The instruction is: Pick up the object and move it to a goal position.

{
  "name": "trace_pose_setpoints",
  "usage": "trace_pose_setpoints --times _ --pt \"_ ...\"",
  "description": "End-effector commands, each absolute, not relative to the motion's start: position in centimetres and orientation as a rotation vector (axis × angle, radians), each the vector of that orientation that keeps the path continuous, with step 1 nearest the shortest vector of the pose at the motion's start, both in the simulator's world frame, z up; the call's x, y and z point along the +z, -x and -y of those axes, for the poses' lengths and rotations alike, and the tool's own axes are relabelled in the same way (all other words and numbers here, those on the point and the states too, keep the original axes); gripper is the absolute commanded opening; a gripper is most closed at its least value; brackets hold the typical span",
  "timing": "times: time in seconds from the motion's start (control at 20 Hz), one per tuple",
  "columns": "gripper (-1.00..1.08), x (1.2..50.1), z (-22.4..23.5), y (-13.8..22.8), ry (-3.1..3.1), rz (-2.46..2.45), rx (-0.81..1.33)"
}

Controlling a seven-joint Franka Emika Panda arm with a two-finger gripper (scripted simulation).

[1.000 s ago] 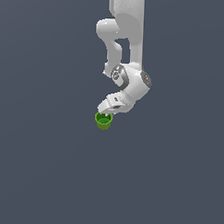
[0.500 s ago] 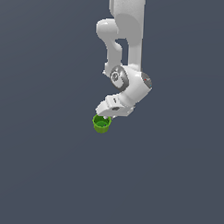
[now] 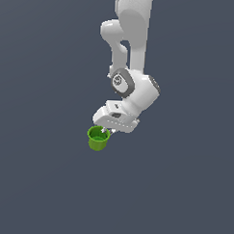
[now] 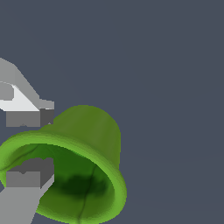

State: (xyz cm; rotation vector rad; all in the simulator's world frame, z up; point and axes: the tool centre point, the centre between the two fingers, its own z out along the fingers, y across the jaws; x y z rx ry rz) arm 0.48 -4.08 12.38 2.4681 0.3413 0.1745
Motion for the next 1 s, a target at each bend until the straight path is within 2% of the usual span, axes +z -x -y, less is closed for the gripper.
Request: trace_pose_setpoints --times 0.0,0.5,0.95 --pt "-1.00 14.3 4.9 -2.9 -2.437 -0.279 0.264" --pt "-1.00 23.4 8.1 -10.3 -2.279 -0.036 0.589" --pt "-1.00 33.2 10.8 -13.9 -2.102 0.172 0.850"
